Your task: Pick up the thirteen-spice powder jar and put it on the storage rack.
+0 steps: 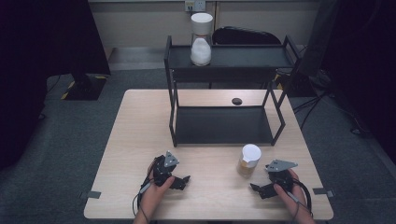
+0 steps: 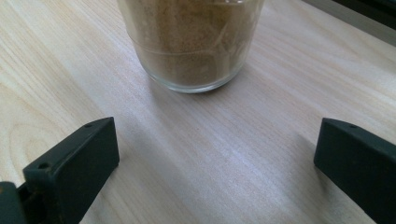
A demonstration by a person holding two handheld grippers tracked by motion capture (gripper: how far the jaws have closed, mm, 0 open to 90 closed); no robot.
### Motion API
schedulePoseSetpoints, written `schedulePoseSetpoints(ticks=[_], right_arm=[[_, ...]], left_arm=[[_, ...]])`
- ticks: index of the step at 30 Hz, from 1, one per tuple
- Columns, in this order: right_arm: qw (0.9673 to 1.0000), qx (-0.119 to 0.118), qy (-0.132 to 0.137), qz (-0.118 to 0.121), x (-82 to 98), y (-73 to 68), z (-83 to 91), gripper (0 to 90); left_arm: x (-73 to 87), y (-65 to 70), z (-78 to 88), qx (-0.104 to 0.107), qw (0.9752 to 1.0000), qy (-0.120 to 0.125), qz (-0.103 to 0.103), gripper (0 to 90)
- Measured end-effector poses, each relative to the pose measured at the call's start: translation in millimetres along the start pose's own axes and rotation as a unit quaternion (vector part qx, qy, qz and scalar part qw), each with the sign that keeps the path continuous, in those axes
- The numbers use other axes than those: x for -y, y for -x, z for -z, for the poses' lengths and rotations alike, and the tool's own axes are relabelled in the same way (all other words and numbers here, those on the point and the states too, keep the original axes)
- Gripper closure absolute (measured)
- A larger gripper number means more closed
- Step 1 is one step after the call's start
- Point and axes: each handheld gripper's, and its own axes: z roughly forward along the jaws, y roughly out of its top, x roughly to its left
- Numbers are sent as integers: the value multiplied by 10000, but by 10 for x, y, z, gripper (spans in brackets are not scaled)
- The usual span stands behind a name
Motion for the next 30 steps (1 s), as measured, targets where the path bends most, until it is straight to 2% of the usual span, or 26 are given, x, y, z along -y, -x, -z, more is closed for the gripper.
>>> schedulePoseSetpoints(ticks=[9, 17, 20, 30], right_arm=[[10000, 36, -8, -46, -8, -19, -3, 0], [9997, 18, -251, -23, -191, -34, -45, 21], [9998, 43, -203, -51, -229, -65, -44, 18], [9995, 27, 172, -276, -327, -17, 16, 14]], left_arm=[[-1, -1, 0, 0, 10000, 0, 2, 0], [-1, -1, 0, 0, 10000, -1, 0, 0], [-1, -1, 0, 1, 10000, -1, 1, 0], [-1, -1, 0, 1, 10000, -1, 1, 0]])
